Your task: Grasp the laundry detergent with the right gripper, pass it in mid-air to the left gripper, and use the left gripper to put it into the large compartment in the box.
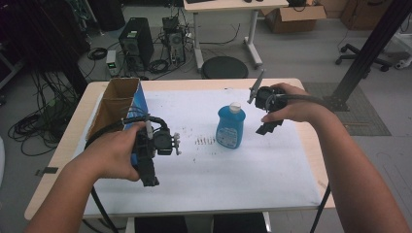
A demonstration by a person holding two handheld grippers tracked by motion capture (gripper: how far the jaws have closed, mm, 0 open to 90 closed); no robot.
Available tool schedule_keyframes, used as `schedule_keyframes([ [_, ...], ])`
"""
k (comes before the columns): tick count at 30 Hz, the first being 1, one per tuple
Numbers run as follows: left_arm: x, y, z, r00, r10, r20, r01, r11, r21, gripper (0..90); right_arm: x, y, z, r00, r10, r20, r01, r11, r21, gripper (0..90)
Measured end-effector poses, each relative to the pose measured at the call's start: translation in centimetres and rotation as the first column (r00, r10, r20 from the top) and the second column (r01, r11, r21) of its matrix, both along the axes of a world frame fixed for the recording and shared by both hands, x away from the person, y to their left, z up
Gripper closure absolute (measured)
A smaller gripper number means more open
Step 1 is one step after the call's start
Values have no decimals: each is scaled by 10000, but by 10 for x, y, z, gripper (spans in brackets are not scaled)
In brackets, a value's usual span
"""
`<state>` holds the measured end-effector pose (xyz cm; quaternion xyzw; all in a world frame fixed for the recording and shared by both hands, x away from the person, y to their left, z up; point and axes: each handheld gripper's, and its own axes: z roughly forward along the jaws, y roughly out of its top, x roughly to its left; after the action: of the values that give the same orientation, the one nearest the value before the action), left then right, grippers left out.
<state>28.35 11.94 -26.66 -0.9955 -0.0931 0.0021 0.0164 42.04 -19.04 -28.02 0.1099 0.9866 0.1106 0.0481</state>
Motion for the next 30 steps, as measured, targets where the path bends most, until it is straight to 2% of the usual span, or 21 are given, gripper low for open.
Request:
schedule_keyframes([
  [18, -7, 1, -6, 10000, -6, -38, 6, 10000, 98, 4, -7, -5, -20, 9998, -124, -154, 126, 9999, 100, 43],
  [30, -8, 2, -8, 10000, 38, -43, -37, 9999, 132, 4, -10, -9, -39, 9989, -372, -302, 398, 9951, 900, 43],
])
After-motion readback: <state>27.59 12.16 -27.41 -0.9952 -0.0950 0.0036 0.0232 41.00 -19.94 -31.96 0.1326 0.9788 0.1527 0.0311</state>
